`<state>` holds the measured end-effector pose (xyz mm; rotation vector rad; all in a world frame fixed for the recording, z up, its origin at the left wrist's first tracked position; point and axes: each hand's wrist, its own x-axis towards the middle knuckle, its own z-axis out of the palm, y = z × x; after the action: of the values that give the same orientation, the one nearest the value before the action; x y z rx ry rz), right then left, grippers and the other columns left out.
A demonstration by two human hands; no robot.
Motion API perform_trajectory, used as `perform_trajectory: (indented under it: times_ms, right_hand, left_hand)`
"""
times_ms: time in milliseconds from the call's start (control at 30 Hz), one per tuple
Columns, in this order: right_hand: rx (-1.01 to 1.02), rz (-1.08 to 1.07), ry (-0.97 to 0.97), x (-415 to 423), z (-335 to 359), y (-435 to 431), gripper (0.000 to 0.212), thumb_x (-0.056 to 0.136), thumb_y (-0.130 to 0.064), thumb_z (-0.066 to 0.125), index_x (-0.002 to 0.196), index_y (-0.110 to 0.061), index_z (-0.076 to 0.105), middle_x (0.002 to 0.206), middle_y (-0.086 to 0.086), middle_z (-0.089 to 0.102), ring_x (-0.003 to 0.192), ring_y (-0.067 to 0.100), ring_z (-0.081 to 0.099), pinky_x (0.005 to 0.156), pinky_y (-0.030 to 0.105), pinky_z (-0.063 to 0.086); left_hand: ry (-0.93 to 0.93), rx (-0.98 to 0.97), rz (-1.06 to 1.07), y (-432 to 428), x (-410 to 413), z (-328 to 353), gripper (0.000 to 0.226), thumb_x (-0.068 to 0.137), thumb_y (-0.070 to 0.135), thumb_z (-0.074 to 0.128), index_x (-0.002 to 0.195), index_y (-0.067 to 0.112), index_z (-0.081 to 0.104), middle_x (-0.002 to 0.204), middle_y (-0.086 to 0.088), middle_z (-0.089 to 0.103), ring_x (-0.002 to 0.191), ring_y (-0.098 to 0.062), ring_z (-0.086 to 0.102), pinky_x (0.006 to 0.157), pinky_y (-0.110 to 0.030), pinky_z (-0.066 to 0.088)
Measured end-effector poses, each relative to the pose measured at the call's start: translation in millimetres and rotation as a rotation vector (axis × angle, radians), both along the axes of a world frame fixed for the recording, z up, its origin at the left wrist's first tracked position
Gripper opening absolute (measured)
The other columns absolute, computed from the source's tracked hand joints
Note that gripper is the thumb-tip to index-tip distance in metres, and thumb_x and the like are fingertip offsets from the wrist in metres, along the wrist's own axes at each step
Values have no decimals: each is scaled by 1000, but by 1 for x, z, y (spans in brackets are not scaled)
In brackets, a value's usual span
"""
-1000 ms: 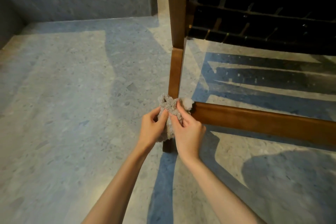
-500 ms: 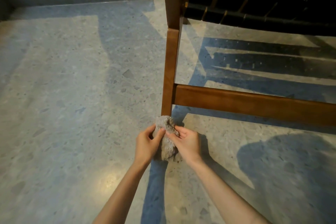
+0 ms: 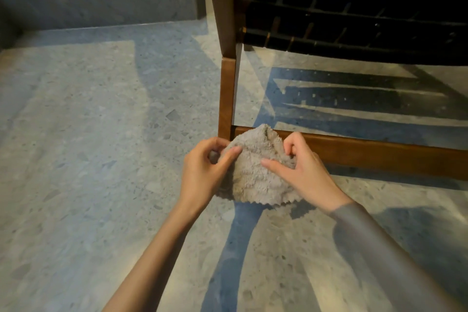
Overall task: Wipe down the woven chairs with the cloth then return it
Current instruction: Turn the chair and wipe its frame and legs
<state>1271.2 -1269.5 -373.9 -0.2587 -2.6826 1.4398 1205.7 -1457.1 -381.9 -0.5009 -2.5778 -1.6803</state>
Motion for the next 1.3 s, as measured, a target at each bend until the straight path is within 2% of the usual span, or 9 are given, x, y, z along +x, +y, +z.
perform_trajectory:
  times_ms: [100,167,300,433,600,767,967,1133,1300]
  right_hand:
    - [-166,23,-7,5,14,7,46,69,-53,71,92,-29,40,92,-6,55,85,0,55,69,16,44]
    - [-261,50,7,7,21,11,42,70,-50,69,96,-26,45,93,-8,59,90,-2,58,75,13,45]
    - [-379,56,55,12,27,25,15,92,-12,60,94,-22,50,76,-16,62,75,-5,56,74,16,43]
    - [-345,51,83,17,35,28,21,91,-13,62,97,-25,46,81,-8,70,74,0,61,68,15,45]
    - [-178,13,145,15,49,39,19,89,-15,64,96,-29,54,91,-8,68,87,3,64,74,20,45]
    - [454,-137,176,-1,62,68,19,92,-20,59,102,-37,62,88,-13,52,94,9,41,77,26,24]
    - [685,-228,487,-15,68,76,21,90,-4,54,96,-23,59,92,-12,57,89,11,41,74,26,16]
    - [650,-98,284,8,18,82,17,85,-1,60,92,-17,57,97,-2,62,97,21,54,81,29,31]
    - [638,46,72,17,-13,79,17,83,-10,66,86,-24,56,113,-6,57,112,15,49,93,28,37]
  left_hand:
    - [43,-160,58,10,1,2,8,80,40,70,82,33,67,100,5,55,101,-10,44,82,-23,33]
    - [53,-210,118,18,5,5,6,82,38,68,85,34,65,98,2,45,99,-10,35,80,-20,24]
    - [-324,221,-110,31,13,18,14,94,34,53,97,24,61,87,0,63,81,-9,60,74,-31,52]
    - [-658,354,-323,44,21,22,49,79,59,57,121,36,51,108,9,64,97,-3,64,74,-24,57]
    - [-235,86,-304,45,17,21,51,79,18,75,126,16,54,112,8,64,101,1,61,83,-18,51]
    - [190,-215,-241,43,-16,37,17,85,7,65,101,10,68,92,2,68,84,-11,62,76,-35,51]
    - [749,-333,-73,68,-50,61,24,87,5,55,110,8,64,109,-13,58,98,-25,50,78,-27,42]
    - [746,-614,-233,53,-45,17,46,74,-7,70,115,12,63,110,-14,57,89,-26,52,72,-31,42]
    - [538,-820,-398,36,-32,-19,63,78,3,70,136,16,50,143,-15,40,116,-31,48,88,-39,50]
